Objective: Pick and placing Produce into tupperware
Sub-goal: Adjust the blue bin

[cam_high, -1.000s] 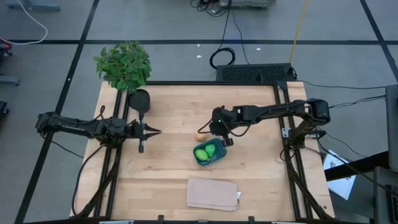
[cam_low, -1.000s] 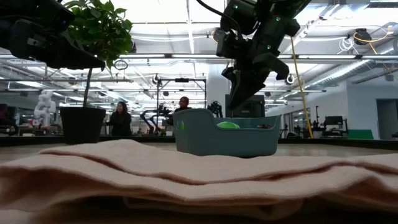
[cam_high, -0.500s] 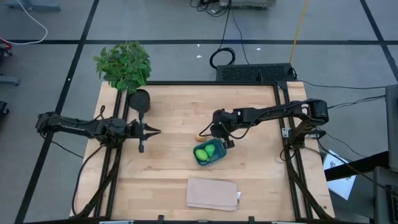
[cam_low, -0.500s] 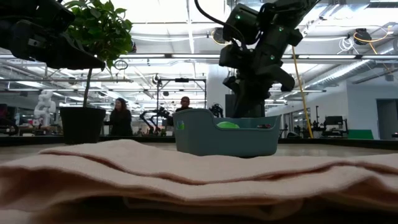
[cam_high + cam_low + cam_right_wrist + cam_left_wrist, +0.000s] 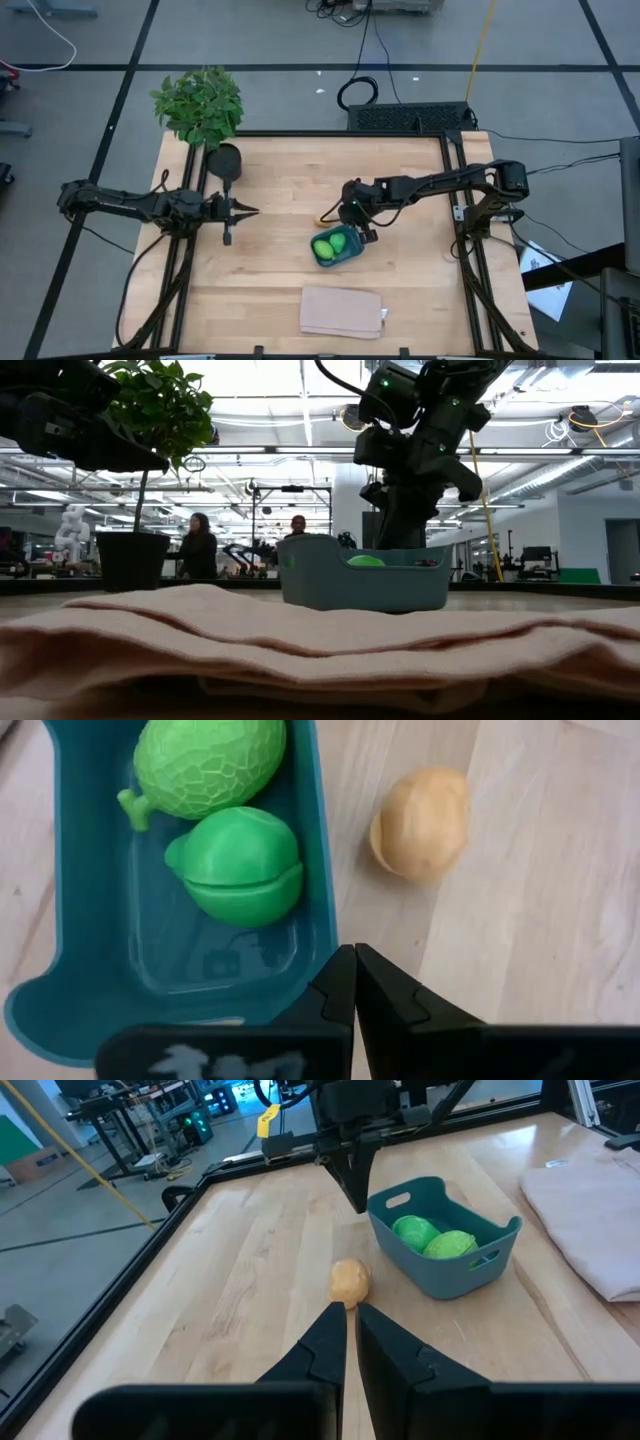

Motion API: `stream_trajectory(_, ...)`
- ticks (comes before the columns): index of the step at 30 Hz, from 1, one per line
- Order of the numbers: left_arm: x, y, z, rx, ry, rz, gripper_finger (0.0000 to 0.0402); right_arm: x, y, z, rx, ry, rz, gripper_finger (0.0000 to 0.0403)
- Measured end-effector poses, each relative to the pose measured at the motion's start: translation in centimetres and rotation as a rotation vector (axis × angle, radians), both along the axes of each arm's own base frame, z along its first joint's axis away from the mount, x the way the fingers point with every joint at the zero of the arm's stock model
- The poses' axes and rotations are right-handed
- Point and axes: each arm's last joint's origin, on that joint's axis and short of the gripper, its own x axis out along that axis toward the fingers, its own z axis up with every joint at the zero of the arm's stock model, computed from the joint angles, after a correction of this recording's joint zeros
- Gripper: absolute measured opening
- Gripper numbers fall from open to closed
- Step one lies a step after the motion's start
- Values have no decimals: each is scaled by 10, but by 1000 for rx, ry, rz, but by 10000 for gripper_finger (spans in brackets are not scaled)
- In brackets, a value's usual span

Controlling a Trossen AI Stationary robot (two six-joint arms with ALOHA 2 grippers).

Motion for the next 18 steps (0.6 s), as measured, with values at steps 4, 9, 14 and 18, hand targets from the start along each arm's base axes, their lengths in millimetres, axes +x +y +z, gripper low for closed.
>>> stream_trajectory(4,0,0,-1,1,6,0,31,0,3,0,8,2,-6,0)
stream_trajectory(9,0,0,-1,1,13,0,31,-1,7,-1,18,18,-10,0)
stream_trajectory(14,0,0,-1,1,13,0,31,-1,14,-1,30,24,-10,0)
stream_trajectory(18,0,0,-1,1,12,0,31,-1,20,-1,40,27,-9,0)
